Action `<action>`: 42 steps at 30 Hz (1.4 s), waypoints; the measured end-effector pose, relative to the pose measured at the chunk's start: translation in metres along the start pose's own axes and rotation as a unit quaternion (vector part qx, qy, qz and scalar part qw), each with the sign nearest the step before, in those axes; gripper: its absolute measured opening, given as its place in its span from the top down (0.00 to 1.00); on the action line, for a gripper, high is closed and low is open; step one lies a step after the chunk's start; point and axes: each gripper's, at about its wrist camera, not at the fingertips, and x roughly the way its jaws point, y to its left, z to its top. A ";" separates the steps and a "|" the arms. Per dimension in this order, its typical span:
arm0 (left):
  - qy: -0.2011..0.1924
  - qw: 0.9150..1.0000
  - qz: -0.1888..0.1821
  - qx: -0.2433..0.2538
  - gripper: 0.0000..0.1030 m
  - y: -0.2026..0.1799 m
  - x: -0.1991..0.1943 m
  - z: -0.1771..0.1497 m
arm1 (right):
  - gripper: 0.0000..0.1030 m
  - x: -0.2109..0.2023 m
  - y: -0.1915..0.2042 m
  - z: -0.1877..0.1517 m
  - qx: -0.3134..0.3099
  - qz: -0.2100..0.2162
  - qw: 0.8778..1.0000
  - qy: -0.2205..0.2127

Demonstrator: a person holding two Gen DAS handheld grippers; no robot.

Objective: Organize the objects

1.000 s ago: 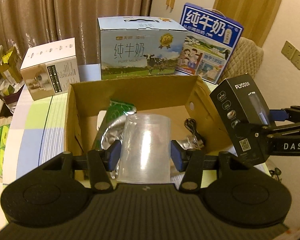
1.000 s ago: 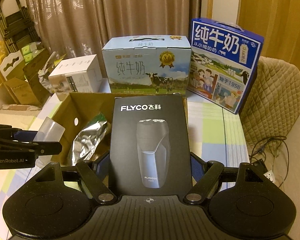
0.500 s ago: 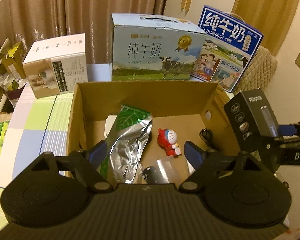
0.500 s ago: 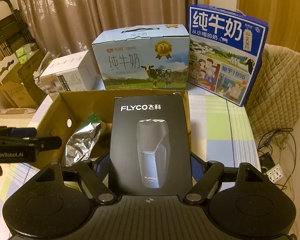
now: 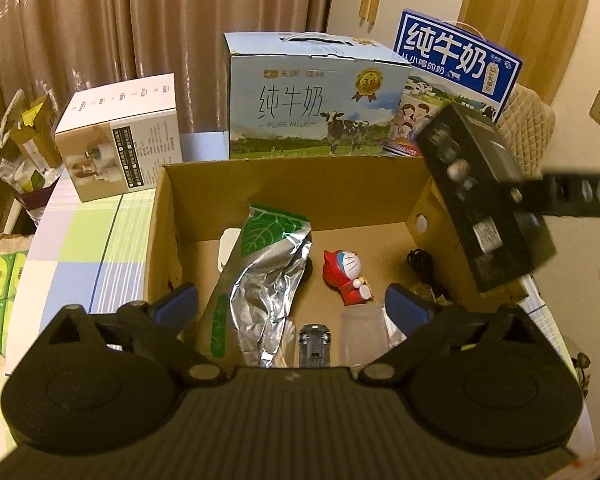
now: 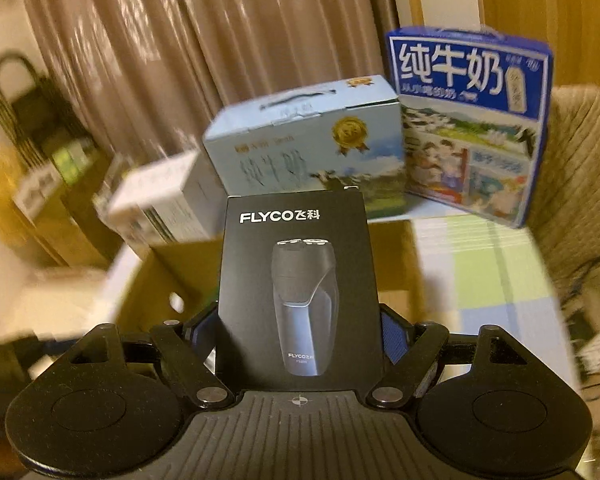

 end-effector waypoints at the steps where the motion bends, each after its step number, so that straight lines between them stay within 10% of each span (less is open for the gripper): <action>1: -0.001 1.000 0.003 0.001 0.01 0.000 -0.001 -0.001 | 0.18 0.001 -0.001 -0.001 0.006 -0.002 1.000 -0.002; 17: 0.001 1.000 0.009 -0.008 0.01 0.004 -0.027 -0.025 | 0.16 -0.031 0.002 -0.050 -0.050 -0.074 0.996 0.025; 42: -0.045 0.998 0.031 -0.044 0.01 -0.043 -0.213 -0.154 | 0.16 -0.205 0.060 -0.191 -0.028 -0.073 0.996 0.030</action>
